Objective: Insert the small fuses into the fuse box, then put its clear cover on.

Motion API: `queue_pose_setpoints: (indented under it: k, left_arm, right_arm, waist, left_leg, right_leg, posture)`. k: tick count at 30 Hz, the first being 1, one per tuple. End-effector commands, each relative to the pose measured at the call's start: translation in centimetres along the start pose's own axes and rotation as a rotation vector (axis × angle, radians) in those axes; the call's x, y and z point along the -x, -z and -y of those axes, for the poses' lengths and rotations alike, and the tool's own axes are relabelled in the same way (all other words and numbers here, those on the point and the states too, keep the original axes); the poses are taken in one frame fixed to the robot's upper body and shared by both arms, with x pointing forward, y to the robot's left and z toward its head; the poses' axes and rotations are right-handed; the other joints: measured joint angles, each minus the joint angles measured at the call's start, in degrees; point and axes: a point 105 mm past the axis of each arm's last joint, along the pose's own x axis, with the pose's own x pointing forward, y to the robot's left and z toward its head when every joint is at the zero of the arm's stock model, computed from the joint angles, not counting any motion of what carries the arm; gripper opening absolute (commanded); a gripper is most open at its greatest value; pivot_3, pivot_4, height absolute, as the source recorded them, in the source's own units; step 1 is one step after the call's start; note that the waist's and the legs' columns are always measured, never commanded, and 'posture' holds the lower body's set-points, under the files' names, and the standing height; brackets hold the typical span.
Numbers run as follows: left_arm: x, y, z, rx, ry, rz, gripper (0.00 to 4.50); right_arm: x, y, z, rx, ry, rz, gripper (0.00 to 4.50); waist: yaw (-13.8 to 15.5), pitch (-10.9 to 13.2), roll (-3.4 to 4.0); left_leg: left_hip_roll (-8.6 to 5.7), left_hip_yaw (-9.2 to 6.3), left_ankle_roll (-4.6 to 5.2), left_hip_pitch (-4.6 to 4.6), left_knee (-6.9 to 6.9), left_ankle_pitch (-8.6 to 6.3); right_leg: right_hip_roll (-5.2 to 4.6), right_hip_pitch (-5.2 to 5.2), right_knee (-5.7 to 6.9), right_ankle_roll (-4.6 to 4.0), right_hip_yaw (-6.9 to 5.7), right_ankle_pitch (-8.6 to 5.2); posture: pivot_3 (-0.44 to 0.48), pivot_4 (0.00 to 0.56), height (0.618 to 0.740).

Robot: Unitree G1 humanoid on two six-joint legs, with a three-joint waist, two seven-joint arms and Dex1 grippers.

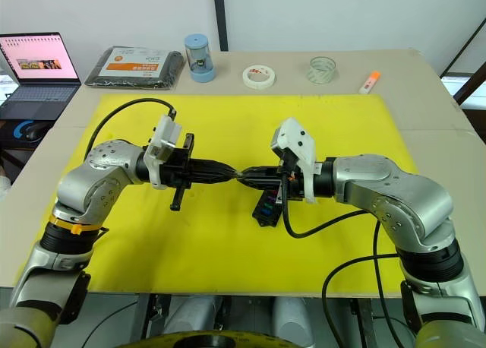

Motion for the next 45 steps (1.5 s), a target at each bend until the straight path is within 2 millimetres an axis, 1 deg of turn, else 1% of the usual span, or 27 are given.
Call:
queue_pose_setpoints:
  k: [1,13,16,18,32,35,36,37,38,45]
  left_arm:
    - [-0.17,-0.77,0.42,-0.051,0.024,-0.004,0.0]
    - [0.02,-0.54,0.33,-0.054,0.024,-0.013,0.0]
    - [0.09,-0.49,0.35,-0.054,0.023,-0.014,0.0]
    - [0.08,-0.52,0.32,-0.055,0.021,-0.015,0.0]
    - [-0.07,-0.84,0.26,-0.057,0.023,-0.014,0.0]
    - [-0.06,-0.66,0.41,-0.056,0.027,-0.018,0.0]
    - [-0.02,-0.57,0.46,-0.056,0.028,-0.019,0.0]
    - [0.0,-0.52,0.51,-0.055,0.028,-0.02,0.0]
    - [0.03,-0.47,0.55,-0.055,0.028,-0.021,0.0]
    - [0.13,-0.17,0.66,-0.054,0.032,-0.033,0.0]
  right_arm:
    - [0.21,-1.1,-0.37,0.045,-0.01,0.029,0.02]
    - [0.29,-0.93,-0.39,0.032,-0.018,0.021,0.02]
    - [0.44,-0.9,-0.18,0.027,-0.008,0.022,0.71]
    - [0.51,-0.89,-0.13,0.025,-0.007,0.021,1.39]
    - [0.64,-1.35,-0.03,0.01,-0.003,0.036,1.39]
    - [0.6,-1.43,-0.01,0.004,0.0,0.041,0.81]
    - [0.6,-1.47,-0.02,0.003,0.0,0.042,0.57]
    - [0.6,-1.5,-0.05,0.003,0.0,0.042,0.19]
    - [0.6,-1.54,-0.07,0.002,0.0,0.043,0.04]
    - [0.56,-1.85,-0.14,0.0,-0.008,0.042,0.04]
  waist:
    - [0.0,0.0,0.0]
    - [0.0,0.0,0.0]
    - [0.0,0.0,0.0]
    - [0.0,0.0,0.0]
    - [0.0,0.0,0.0]
    - [0.0,0.0,0.0]
    - [0.0,0.0,0.0]
    - [0.0,0.0,0.0]
    - [0.0,0.0,0.0]
    - [0.0,0.0,0.0]
  left_leg:
    - [0.0,0.0,0.0,0.0,0.0,0.0]
    - [0.0,0.0,0.0,0.0,0.0,0.0]
    - [0.0,0.0,0.0,0.0,0.0,0.0]
    - [0.0,0.0,0.0,0.0,0.0,0.0]
    - [0.0,0.0,0.0,0.0,0.0,0.0]
    - [0.0,0.0,0.0,0.0,0.0,0.0]
    - [0.0,0.0,0.0,0.0,0.0,0.0]
    - [0.0,0.0,0.0,0.0,0.0,0.0]
    - [0.0,-0.01,0.0,0.0,0.0,0.0]
    - [0.0,0.0,0.0,0.0,0.0,0.0]
  right_leg:
    - [0.0,0.0,0.0,0.0,0.0,0.0]
    - [0.0,0.0,0.0,0.0,0.0,0.0]
    - [0.0,0.0,0.0,0.0,0.0,0.0]
    - [0.0,0.0,0.0,0.0,0.0,0.0]
    - [0.0,0.0,0.0,0.0,0.0,0.0]
    - [0.0,0.0,0.0,0.0,0.0,0.0]
    - [0.0,0.0,0.0,0.0,0.0,0.0]
    - [0.0,0.0,0.0,0.0,0.0,0.0]
    - [0.0,0.0,0.0,0.0,0.0,0.0]
    - [0.0,0.0,0.0,0.0,0.0,0.0]
  posture:
    - [0.0,0.15,0.74]
    - [0.0,0.15,0.74]
    - [0.0,0.15,0.74]
    - [0.0,0.15,0.74]
    - [0.0,0.15,0.74]
    - [0.0,0.15,0.74]
    - [0.0,0.15,0.74]
    - [0.0,0.15,0.74]
    - [0.0,0.15,0.74]
    - [0.0,0.15,0.74]
